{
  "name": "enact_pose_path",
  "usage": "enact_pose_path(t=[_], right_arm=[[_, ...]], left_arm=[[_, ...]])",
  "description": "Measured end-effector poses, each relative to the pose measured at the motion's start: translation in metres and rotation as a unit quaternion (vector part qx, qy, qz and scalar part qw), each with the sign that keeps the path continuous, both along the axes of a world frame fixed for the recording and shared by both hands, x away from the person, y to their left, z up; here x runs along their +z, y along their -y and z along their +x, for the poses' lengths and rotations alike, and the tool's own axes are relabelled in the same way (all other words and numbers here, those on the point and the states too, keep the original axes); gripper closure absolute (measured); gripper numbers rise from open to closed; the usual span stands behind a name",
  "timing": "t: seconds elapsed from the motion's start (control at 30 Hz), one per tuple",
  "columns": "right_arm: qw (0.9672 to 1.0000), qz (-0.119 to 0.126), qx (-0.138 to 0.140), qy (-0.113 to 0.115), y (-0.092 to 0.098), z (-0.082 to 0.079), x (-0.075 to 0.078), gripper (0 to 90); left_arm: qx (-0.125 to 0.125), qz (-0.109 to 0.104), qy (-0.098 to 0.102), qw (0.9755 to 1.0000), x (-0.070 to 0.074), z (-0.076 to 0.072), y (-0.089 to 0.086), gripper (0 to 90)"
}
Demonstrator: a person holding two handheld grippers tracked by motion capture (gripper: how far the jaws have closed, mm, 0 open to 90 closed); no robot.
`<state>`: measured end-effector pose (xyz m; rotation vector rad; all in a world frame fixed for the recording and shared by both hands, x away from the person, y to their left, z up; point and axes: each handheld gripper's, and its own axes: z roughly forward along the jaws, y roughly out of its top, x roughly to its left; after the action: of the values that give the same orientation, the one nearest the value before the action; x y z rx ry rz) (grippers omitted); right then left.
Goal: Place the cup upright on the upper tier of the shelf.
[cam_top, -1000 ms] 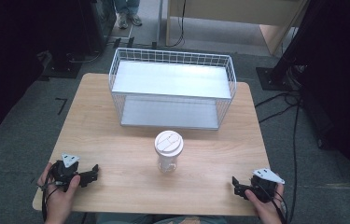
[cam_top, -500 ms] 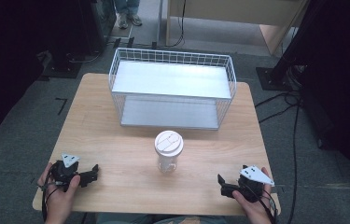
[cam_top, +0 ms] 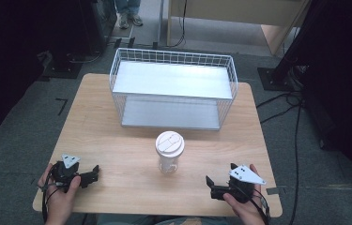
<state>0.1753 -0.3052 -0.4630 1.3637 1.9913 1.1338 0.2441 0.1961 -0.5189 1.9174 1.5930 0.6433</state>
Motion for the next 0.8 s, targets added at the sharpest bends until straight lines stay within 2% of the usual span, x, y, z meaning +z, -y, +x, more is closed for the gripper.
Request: enact_pose_path(t=[0.27, 0.8], right_arm=[[0.9996, 0.005, 0.027, 0.009, -0.023, 0.005, 0.007, 0.0], [0.9979, 0.015, 0.062, 0.010, -0.057, 0.015, 0.011, 0.0]], left_arm=[[0.000, 0.000, 0.000, 1.0000, 0.000, 0.000, 0.000, 0.2], [0.000, 0.000, 0.000, 1.0000, 0.000, 0.000, 0.000, 0.2]])
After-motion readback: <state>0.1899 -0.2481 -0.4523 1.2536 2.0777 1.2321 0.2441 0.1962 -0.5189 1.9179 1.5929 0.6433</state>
